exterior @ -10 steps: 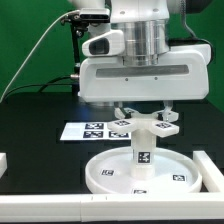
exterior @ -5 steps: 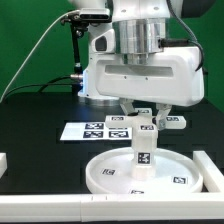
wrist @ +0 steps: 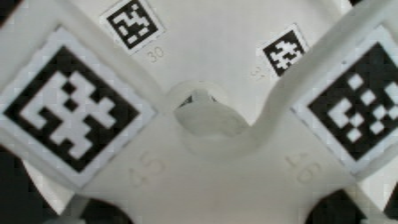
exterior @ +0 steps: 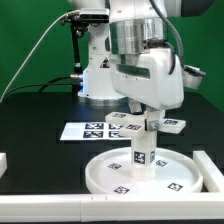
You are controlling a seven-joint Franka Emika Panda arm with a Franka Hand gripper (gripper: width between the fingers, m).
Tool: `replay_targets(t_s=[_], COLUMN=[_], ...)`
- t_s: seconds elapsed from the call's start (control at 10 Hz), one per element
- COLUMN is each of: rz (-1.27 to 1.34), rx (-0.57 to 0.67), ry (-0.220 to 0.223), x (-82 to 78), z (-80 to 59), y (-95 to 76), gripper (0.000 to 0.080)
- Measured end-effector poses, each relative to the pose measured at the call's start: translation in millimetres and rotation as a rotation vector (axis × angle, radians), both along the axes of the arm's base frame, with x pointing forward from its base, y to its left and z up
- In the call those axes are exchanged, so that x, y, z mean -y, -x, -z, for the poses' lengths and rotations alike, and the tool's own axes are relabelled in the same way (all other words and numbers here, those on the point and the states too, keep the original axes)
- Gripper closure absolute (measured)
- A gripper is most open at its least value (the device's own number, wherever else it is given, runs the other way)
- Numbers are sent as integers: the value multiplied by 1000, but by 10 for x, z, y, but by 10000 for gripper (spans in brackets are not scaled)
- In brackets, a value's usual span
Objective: Assemble round table
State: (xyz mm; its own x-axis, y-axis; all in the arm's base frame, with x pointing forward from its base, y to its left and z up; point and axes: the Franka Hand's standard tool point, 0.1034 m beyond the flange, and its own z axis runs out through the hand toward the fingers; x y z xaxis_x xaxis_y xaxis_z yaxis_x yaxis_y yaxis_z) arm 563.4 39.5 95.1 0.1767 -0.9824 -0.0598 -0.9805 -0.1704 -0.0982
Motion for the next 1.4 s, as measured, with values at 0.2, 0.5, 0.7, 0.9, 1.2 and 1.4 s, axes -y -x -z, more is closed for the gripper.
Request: replay_targets(t_s=[0.2,0.5,0.7,0.9,1.2,1.4], rz=[122,121,108,85,82,81], rx=[-4,3,22,56,63,63], ry=[-12,-9,-23,-60,-64,-64], x=[-3,-8,-73,-84,-86,-87], z=[-2,6,-129,-435,-463,-463], y=[-2,6,-2,-14,-22,-22], gripper=[351,351,166,153,151,151])
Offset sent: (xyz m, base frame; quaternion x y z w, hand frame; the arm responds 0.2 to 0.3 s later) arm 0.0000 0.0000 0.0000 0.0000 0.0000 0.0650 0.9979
